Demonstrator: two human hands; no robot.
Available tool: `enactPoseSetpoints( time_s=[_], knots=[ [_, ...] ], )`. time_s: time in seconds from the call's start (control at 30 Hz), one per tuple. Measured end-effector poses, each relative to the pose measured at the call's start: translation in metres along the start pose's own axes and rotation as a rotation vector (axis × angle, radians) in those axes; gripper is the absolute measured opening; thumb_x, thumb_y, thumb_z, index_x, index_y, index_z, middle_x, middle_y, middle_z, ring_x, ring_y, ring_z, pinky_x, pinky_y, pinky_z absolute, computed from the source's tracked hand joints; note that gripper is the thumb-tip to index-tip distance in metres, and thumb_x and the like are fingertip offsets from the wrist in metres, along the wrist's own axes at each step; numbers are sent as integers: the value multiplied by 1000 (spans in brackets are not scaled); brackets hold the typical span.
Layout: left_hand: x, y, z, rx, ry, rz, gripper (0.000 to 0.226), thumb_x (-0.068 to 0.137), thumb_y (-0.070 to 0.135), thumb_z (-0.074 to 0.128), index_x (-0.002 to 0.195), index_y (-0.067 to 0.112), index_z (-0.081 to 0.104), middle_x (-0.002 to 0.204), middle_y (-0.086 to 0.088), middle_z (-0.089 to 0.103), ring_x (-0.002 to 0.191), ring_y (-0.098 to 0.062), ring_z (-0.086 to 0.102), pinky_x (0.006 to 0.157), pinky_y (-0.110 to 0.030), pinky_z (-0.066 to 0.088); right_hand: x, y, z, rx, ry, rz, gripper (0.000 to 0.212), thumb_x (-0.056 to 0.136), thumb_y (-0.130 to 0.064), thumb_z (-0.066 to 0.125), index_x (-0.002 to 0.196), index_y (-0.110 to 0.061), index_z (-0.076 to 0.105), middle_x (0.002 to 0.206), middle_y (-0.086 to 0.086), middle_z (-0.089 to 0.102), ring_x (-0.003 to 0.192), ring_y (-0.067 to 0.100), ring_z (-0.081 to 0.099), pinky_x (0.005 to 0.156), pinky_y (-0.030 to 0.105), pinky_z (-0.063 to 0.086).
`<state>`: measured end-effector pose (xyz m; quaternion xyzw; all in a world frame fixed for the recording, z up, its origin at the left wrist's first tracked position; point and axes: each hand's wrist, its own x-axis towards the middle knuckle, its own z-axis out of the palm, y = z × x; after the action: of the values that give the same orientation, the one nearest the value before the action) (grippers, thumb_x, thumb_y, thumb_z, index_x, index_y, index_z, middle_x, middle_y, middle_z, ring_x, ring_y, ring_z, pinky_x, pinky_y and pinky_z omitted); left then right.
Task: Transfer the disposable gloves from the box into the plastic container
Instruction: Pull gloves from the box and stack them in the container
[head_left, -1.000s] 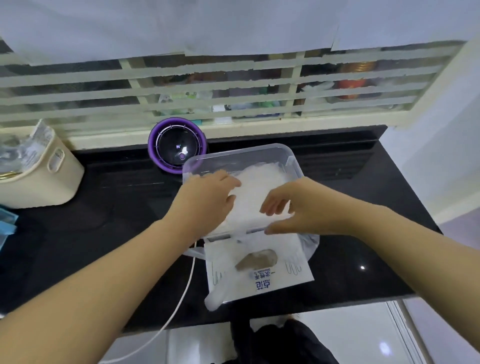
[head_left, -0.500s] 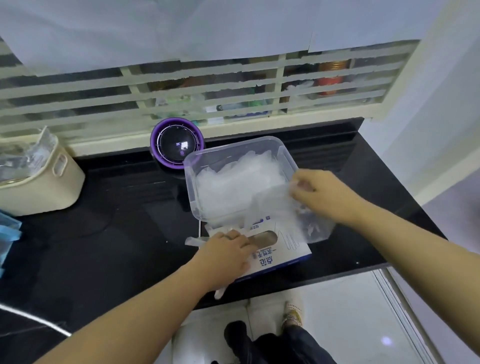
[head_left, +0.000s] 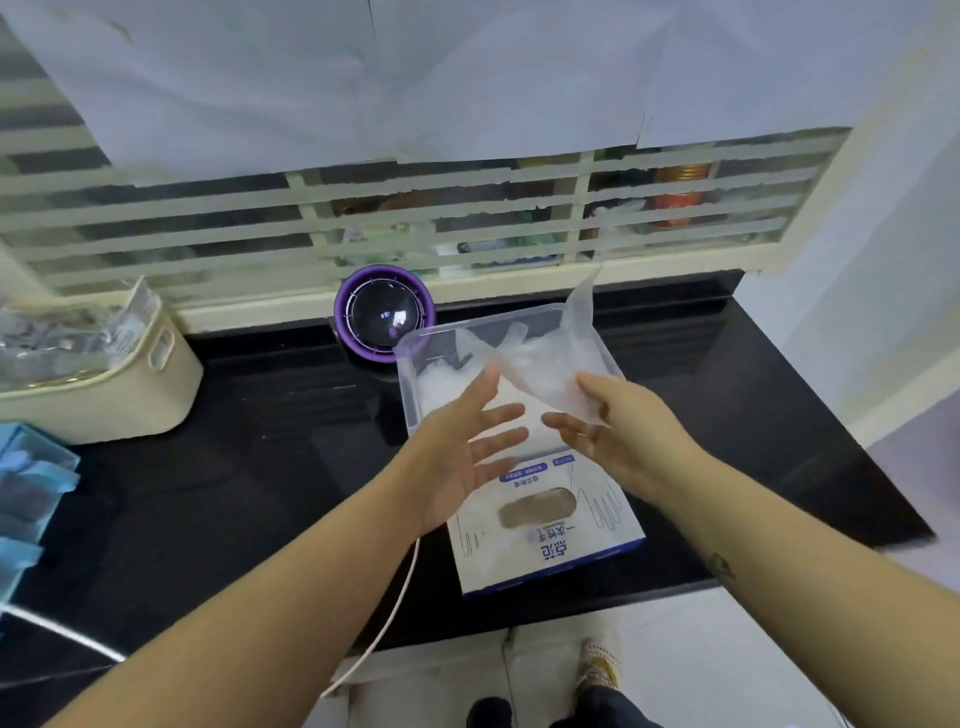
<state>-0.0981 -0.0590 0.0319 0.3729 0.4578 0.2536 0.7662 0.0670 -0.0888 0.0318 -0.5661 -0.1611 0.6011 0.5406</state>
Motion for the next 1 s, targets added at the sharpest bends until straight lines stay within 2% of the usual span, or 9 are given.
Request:
enactPoseSetpoints(
  time_s=[0.1,0.2,0.4,0.5,0.6,0.73,0.83,0.93,1.0],
  knots=[
    [0,9,-5,-167,47,20,92,59,74,55,131,17,55,122,-5,66,108,-24,66,93,-45,53,2,15,7,-266,-8,-91,20,97,-19,46,97,-5,61,96,9,63,85,25,61,79,36,53],
    [-1,14,-10,-211,34,29,90,61,79,55,128,20,58,123,-7,66,109,-28,65,94,-50,51,2,24,9,-458,-2,-213,27,96,-22,47,90,-3,66,86,7,63,79,20,55,73,37,50],
    [-12,2,6,-181,99,143,39,71,39,80,106,26,67,103,2,69,103,-18,66,81,-43,55,2,34,13,-492,109,-344,29,96,-26,47,86,-7,65,73,0,59,63,6,49,62,24,42],
    [-6,-3,17,-156,225,186,13,91,22,64,102,17,66,93,2,70,87,-13,67,83,-45,53,3,39,15,-430,130,-346,30,97,-27,46,88,-4,65,79,6,64,62,4,53,62,23,46],
    [3,6,18,-388,316,157,19,97,24,54,109,16,66,110,1,69,100,-18,66,88,-47,55,8,34,17,-256,158,-247,30,96,-22,44,84,-3,64,73,4,61,59,6,54,55,20,47],
    [4,16,8,-468,249,158,24,101,23,45,109,11,64,116,-11,69,108,-27,65,87,-47,54,11,24,16,225,231,-4,30,100,-22,41,81,-8,59,64,4,64,57,15,63,68,29,52],
    [1,24,-9,-424,188,128,27,102,20,42,109,7,64,113,-15,70,105,-30,67,87,-49,53,16,18,3,327,282,14,24,99,-16,43,82,-6,56,77,8,63,69,21,62,67,28,51],
    [2,35,-25,-345,155,67,24,101,16,43,102,6,65,109,-18,70,106,-33,65,88,-52,51,21,3,-11,37,462,-242,9,91,-10,46,83,-12,50,77,4,50,69,14,49,59,23,42],
    [9,38,-32,-270,137,31,23,100,15,44,108,6,63,108,-18,71,106,-33,66,85,-52,53,16,-11,-10,-203,496,-569,12,92,-13,49,99,-19,56,88,-7,56,78,6,53,68,17,46]
  ],
)
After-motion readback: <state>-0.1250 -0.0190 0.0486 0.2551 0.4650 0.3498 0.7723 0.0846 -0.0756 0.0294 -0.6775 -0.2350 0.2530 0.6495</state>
